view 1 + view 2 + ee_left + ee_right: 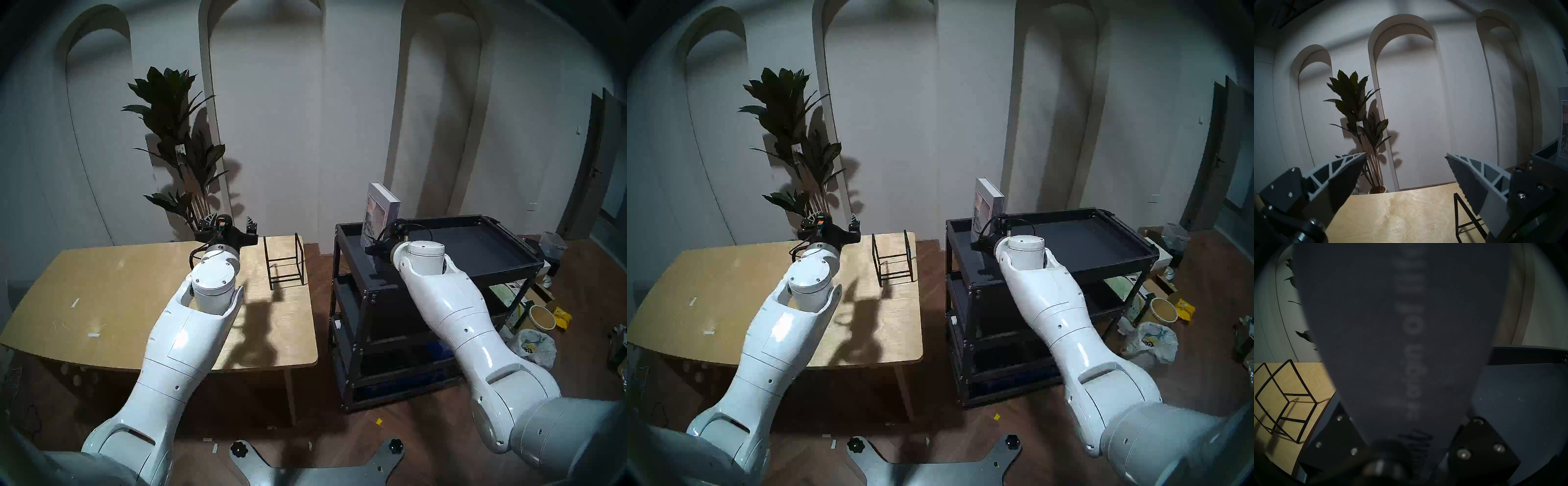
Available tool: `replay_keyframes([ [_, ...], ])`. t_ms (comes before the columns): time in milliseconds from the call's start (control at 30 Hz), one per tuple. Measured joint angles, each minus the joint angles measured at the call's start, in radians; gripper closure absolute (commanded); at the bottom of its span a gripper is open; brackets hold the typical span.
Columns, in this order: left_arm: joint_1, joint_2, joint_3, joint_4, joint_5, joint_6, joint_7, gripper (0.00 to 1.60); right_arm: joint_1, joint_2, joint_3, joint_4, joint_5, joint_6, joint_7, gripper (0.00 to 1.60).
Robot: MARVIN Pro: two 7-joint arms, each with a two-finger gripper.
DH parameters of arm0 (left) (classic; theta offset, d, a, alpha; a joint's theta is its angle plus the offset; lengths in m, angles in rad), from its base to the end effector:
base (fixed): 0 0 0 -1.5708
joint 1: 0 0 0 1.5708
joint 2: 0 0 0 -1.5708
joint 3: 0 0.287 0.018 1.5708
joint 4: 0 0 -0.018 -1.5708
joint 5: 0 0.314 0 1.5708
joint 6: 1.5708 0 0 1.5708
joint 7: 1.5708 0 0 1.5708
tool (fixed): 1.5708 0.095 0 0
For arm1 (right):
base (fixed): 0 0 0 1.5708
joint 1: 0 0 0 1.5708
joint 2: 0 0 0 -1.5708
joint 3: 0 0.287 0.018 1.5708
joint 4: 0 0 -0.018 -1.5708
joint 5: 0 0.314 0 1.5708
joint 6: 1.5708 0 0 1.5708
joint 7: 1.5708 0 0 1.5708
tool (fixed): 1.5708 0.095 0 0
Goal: Transfer books between table and cart
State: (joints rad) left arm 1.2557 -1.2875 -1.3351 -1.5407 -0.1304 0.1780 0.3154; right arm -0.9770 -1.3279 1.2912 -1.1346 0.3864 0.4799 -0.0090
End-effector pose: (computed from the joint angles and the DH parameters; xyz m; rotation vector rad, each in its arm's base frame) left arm 0.5003 0.0254 -0.1981 -1.9619 0.0617 -2.1477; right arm 0.5699 -0.0128 -0.2437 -2.5190 -0.1491 -1.6987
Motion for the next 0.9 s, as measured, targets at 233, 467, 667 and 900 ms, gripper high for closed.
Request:
replay_keyframes([
  [233,-0.001,-0.004,0.001,0.001,0.003,0.001,0.0,0.0,-0.002,0.001,-0.004,0.007,0.006,0.001,0.003,0.21],
  [467,-0.001,-0.011,0.003,0.001,0.005,0.004,0.0,0.0,-0.039,0.004,-0.006,0.015,0.017,0.013,0.009,0.0],
  [667,0.0,-0.014,0.003,0.0,0.008,0.004,0.0,0.0,-0.062,0.014,0.006,-0.009,0.024,0.01,0.013,0.0],
  [900,0.002,-0.015,0.003,-0.007,0.012,0.004,0.0,0.0,-0.093,0.024,0.026,-0.078,0.036,0.01,0.002,0.0],
])
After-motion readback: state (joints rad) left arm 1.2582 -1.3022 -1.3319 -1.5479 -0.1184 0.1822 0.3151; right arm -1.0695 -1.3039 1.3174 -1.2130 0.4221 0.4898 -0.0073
